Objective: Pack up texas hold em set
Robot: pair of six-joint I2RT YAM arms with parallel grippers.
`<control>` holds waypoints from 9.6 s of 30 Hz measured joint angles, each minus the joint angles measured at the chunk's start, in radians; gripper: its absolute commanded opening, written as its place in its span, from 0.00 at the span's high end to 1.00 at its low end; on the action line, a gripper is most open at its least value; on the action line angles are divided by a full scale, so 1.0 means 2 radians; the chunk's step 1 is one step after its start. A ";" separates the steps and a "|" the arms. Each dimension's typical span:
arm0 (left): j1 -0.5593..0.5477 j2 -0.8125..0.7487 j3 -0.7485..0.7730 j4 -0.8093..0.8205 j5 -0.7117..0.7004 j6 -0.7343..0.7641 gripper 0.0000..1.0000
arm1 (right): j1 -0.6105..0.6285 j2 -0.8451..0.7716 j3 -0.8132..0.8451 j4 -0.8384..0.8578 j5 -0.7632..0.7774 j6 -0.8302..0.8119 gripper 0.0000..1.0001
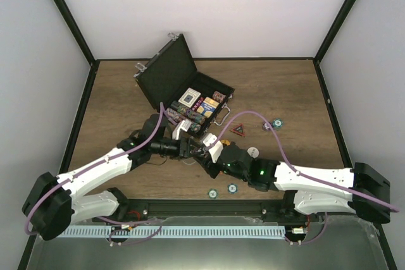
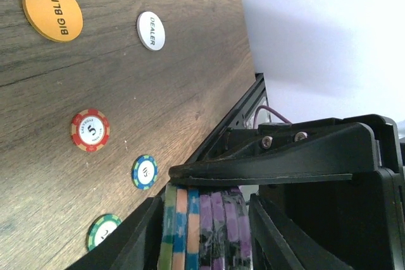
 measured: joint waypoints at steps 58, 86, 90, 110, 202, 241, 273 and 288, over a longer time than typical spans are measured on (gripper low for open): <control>0.058 0.554 0.700 -0.292 -0.393 0.428 0.96 | -0.293 -0.022 -0.030 -0.101 -0.077 0.130 0.00; 0.075 0.665 0.758 -0.278 -0.346 0.429 0.88 | -0.304 -0.004 -0.031 -0.100 -0.101 0.155 0.00; 0.078 0.666 0.758 -0.277 -0.336 0.428 0.83 | -0.304 -0.002 -0.031 -0.100 -0.103 0.156 0.00; 0.084 0.675 0.761 -0.270 -0.307 0.423 0.54 | -0.304 -0.002 -0.031 -0.101 -0.106 0.160 0.00; 0.271 0.048 0.186 -0.177 -0.368 0.335 0.00 | -0.519 0.223 0.130 -0.254 -0.089 0.253 0.26; 0.289 0.048 0.163 -0.153 -0.336 0.330 0.00 | -0.454 0.278 0.141 -0.194 -0.043 0.256 0.57; 0.066 0.211 0.133 0.078 -0.021 0.032 0.17 | -0.287 0.021 -0.007 0.001 -0.255 0.021 0.61; 0.043 0.254 0.177 0.064 0.000 0.050 0.48 | -0.287 0.021 -0.008 0.019 -0.277 0.019 0.61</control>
